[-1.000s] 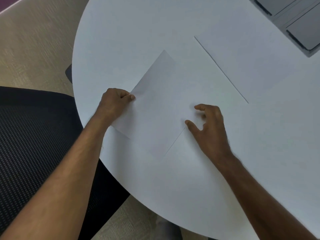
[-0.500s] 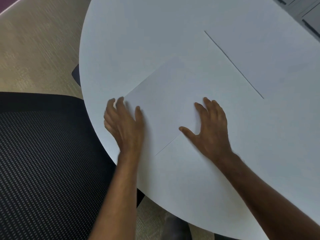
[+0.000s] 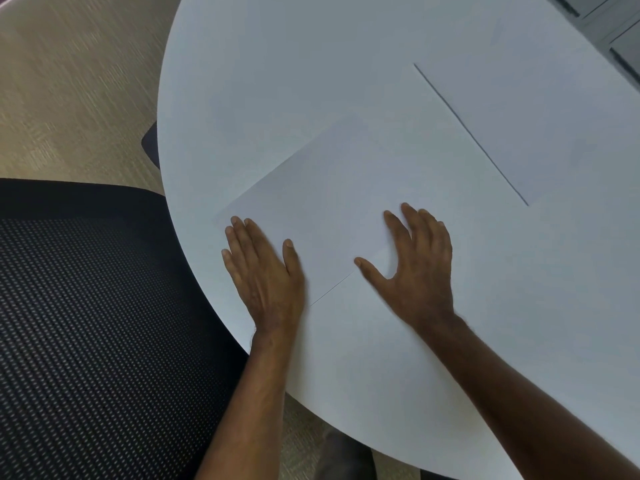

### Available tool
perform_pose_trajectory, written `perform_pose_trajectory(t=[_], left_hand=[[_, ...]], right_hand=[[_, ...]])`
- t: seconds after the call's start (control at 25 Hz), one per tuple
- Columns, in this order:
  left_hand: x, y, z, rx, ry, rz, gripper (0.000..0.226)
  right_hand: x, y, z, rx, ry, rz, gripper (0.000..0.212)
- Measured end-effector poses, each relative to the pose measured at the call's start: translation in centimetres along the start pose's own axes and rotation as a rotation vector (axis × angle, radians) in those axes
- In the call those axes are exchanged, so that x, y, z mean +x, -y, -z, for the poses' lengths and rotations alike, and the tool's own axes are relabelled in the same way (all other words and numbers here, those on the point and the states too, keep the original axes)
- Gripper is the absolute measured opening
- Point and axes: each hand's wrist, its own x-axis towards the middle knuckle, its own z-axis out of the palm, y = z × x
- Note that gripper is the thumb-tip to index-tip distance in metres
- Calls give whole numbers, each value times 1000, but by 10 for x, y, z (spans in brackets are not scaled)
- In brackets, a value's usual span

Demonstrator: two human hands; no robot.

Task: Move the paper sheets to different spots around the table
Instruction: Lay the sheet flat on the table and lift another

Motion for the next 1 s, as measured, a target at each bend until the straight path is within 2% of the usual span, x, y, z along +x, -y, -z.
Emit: perform_pose_trajectory(t=[0.36,0.76,1.0], left_hand=[[0,0,-3,40,-38,-18,67],[-4,3,0,-46,-46,-22,70],[-3,3,-1,-53,-49,-16,70]], right_hand=[[0,-1,-2,16,-16,10,83],[0,0,-1,65,-24,-3,68],[1,0,1,77,-10,5,68]])
